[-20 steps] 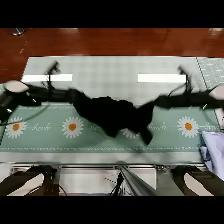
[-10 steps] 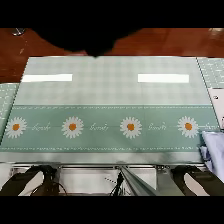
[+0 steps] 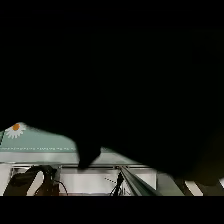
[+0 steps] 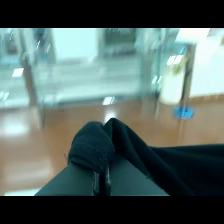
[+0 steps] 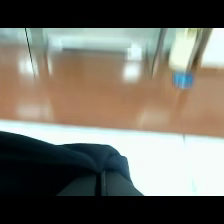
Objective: Fold the shirts.
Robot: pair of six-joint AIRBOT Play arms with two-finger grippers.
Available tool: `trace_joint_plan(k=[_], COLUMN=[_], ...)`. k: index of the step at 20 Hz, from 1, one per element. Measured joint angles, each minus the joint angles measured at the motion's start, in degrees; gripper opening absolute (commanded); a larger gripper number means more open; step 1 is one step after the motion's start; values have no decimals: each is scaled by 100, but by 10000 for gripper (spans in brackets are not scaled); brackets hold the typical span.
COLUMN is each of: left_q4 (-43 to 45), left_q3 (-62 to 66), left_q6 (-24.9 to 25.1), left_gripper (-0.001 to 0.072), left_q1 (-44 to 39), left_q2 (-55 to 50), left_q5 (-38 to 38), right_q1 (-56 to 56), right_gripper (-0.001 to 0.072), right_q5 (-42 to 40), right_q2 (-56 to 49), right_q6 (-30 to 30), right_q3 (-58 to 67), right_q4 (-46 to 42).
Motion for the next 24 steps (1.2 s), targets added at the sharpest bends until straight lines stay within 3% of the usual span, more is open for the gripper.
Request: trace_joint_plan(k=[3,7,9,12,18,23,24], left_q4=[116,-273,-516,-999,-1768,-1926,-1939], left_q3=[-608,-2369,-3497,-4907,-5224,-4304,-4151], left_q6=[-81,-127,-146,-149,-136,-116,-114], left_gripper=[22,22,21,22,23,23,25], left_q1=[0,0,2,-11,-260,-575,-638], left_q2=[101,138,111,-214,-2122,-3967,-4260], left_q5=[-619,-944,-632,538,2743,3189,3180], right_q1=[4,4,4,4,-334,-914,-1001], right_gripper=[20,18,18,19,20,38,255], right_q5=[190,-26,-533,-1626,-3486,-3882,-3884], right_q2=[382,612,529,-81,-2767,-4909,-5235], right_q6=[219,426,496,581,444,-118,-284], right_q3=[-1353,-3552,-4603,-5547,-4916,-3609,-3407], right_q4=[-28,9,61,155,868,2524,2924])
